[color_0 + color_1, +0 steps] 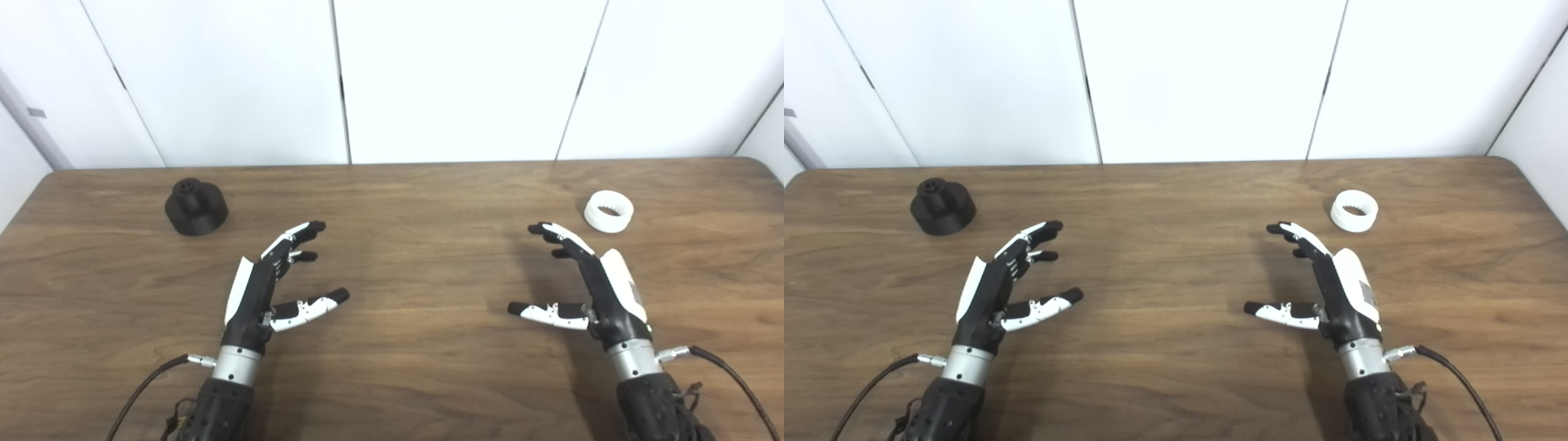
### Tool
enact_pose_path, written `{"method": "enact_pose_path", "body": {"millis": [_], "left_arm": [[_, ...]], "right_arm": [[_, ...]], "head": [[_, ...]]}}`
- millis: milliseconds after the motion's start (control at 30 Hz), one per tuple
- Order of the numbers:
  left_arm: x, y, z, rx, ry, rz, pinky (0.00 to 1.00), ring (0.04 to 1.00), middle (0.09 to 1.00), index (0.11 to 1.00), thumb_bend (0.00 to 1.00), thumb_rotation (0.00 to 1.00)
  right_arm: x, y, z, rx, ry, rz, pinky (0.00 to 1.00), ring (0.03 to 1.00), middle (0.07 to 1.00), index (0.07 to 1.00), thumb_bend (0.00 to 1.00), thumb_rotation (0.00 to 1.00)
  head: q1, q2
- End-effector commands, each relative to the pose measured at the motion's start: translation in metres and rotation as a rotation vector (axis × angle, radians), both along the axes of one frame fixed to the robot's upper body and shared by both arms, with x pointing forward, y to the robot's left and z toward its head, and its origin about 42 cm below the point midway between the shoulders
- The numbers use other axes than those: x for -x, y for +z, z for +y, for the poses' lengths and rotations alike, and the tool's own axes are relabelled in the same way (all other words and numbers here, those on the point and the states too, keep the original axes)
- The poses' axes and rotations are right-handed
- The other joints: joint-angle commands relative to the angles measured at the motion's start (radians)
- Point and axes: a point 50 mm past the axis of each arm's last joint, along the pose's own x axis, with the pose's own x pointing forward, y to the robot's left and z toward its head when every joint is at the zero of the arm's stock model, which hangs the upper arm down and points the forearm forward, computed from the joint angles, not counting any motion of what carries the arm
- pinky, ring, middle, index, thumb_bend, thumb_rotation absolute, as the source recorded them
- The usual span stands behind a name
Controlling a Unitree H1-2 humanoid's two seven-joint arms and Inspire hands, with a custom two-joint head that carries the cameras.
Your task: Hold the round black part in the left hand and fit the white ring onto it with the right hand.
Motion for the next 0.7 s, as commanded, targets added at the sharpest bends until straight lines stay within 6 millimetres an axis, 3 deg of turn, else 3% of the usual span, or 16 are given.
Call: {"method": "enact_pose_path", "body": {"millis": [0,333,433,600,667], "left_arm": [[-0.008,0.013,0.000,0.003,-0.011,-0.065,0.73,0.874,0.872,0.787,0.77,0.08],[-0.007,0.013,0.001,-0.006,-0.016,-0.059,0.74,0.878,0.873,0.781,0.76,0.08],[-0.007,0.013,-0.001,-0.003,-0.016,-0.059,0.73,0.875,0.868,0.773,0.76,0.09],[-0.006,0.011,-0.012,-0.014,-0.015,-0.039,0.74,0.880,0.874,0.778,0.76,0.11],[-0.006,0.010,-0.017,-0.009,-0.017,-0.029,0.75,0.887,0.878,0.780,0.76,0.11]], "right_arm": [[-0.005,0.019,0.001,0.003,0.005,-0.077,0.74,0.824,0.859,0.797,0.73,0.17],[-0.005,0.019,0.001,-0.002,0.009,-0.084,0.74,0.823,0.855,0.797,0.73,0.17],[-0.005,0.019,-0.001,-0.007,0.009,-0.083,0.75,0.825,0.855,0.796,0.73,0.17],[-0.004,0.015,-0.014,-0.029,0.007,-0.085,0.76,0.832,0.860,0.798,0.74,0.17],[-0.004,0.014,-0.021,-0.019,0.004,-0.088,0.76,0.833,0.861,0.800,0.74,0.17]], "head": [[0.000,0.002],[0.000,0.005],[0.030,0.004],[0.200,-0.010],[0.233,-0.011]]}}
